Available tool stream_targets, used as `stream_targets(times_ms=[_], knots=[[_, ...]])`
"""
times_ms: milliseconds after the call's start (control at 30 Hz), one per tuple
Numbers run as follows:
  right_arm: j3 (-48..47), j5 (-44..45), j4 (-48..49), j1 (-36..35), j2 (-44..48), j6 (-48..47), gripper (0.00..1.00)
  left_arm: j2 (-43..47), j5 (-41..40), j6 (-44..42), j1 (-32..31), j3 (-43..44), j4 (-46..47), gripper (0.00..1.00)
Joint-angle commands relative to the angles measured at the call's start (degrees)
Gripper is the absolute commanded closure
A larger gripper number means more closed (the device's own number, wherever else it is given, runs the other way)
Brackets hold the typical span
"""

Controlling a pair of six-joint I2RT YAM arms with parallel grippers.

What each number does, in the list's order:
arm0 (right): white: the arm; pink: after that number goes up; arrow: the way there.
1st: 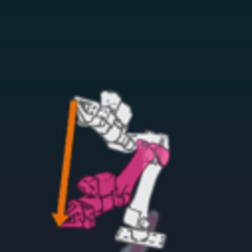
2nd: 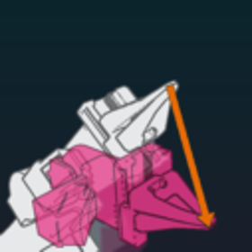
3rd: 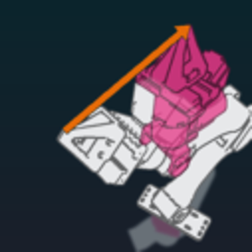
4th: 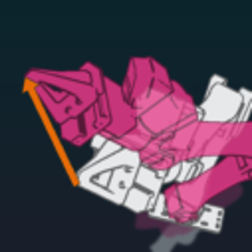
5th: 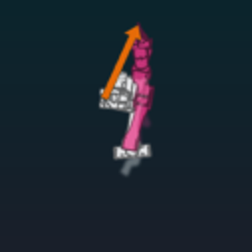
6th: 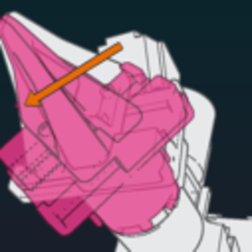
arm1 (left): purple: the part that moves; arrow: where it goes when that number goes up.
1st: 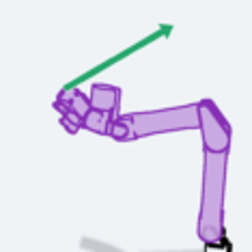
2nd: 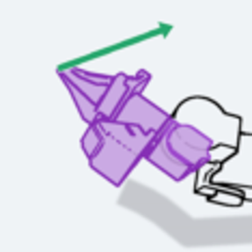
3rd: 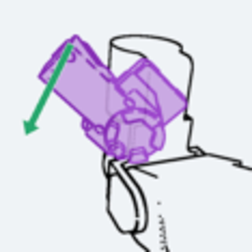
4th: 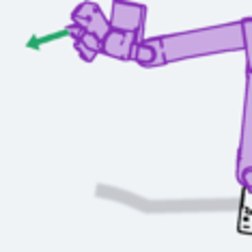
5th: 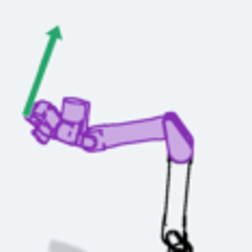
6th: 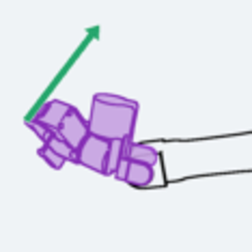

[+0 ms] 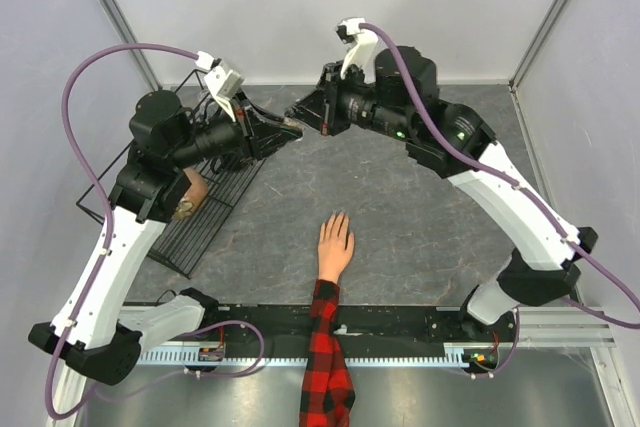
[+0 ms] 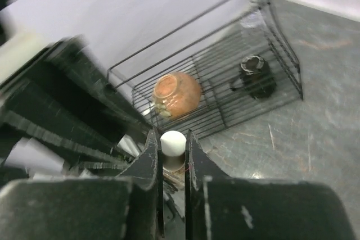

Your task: Paint the nails

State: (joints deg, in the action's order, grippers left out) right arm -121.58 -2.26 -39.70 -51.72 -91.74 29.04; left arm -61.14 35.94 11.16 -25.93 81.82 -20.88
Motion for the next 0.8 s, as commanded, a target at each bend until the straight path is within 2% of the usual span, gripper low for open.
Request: stream_targets(times_ms=[0, 33, 67, 133, 167, 200, 233, 267, 300, 333, 367, 400, 433, 500, 533, 567, 633, 667, 767], knots=[[7.56, -30.62, 11.02, 0.04, 6.39, -7.94, 1.0, 0.68, 31.02, 18.84, 0.62, -1.82, 23.18, 0.98], [12.54, -37.22, 19.66, 0.39, 8.84, -4.2, 1.0, 0.5, 35.03, 35.78, 0.62, -4.19, 46.14, 0.98], [15.12, -46.16, 24.8, 0.57, 9.91, -1.21, 1.0, 0.24, 37.59, 44.74, 0.53, -8.91, 57.33, 0.98], [21.0, -52.03, 38.04, 1.1, 11.06, 6.26, 1.0, -1.77, 38.41, 58.21, 0.62, -10.28, 70.14, 0.98], [21.9, -54.32, 39.34, 1.19, 11.06, 10.12, 1.0, -2.13, 38.93, 58.97, 0.71, -10.02, 71.67, 0.98], [22.52, -55.91, 41.09, 1.19, 11.06, 10.42, 1.0, -2.14, 39.03, 58.28, 0.71, -10.01, 70.03, 0.98], [23.31, -56.1, 41.46, 1.45, 11.41, 10.51, 1.0, -1.7, 39.03, 52.79, 0.71, -9.93, 67.06, 0.98], [23.58, -55.92, 41.55, 1.63, 11.59, 10.51, 1.0, -0.13, 37.63, 48.39, 0.62, -9.23, 55.89, 0.98], [23.67, -54.53, 41.37, 1.71, 11.68, 10.51, 1.0, 0.58, 36.32, 42.86, 0.62, -8.27, 48.47, 0.98], [23.67, -53.38, 40.94, 2.41, 12.02, 10.51, 1.0, 1.2, 35.0, 32.1, 0.62, -7.04, 41.87, 0.98], [23.67, -51.81, 40.15, 2.94, 12.29, 10.25, 1.0, 1.9, 32.37, 28.08, 0.71, -4.94, 35.71, 0.98], [23.58, -49.7, 38.84, 3.29, 12.47, 8.68, 1.0, 1.99, 30.43, 24.3, 0.62, -3.7, 25.56, 0.98], [22.01, -44.37, 32.91, 3.56, 12.55, 6.93, 0.98, 2.17, 28.15, 17.13, 0.71, -2.38, 19.89, 0.98], [19.2, -34.87, 24.19, 3.56, 12.29, 0.71, 0.78, 2.61, 21.82, 12.51, 0.71, -0.62, 10.75, 0.98], [16.49, -25.52, 17.1, 3.56, 11.77, -0.72, 0.66, 2.78, 19.54, 8.48, 0.62, -0.09, 8.78, 0.98], [15.07, -21.07, 13.72, 3.65, 11.5, -2.04, 0.52, 2.96, 16.64, 6.96, 0.62, 0.26, 7.28, 0.98], [11.65, -14.56, 7.05, 3.56, 10.71, -3.98, 0.36, 2.35, 13.73, 2.41, 0.53, 1.23, 1.85, 0.98], [10.41, -8.96, 4.92, 3.47, 10.36, -3.99, 0.24, 2.0, 10.84, 0.99, 0.45, 2.19, 0.16, 0.98], [5.84, -2.51, -0.45, 3.47, 8.69, -2.94, 0.14, 1.99, 4.61, -3.59, 0.1, 3.17, -3.02, 0.98]])
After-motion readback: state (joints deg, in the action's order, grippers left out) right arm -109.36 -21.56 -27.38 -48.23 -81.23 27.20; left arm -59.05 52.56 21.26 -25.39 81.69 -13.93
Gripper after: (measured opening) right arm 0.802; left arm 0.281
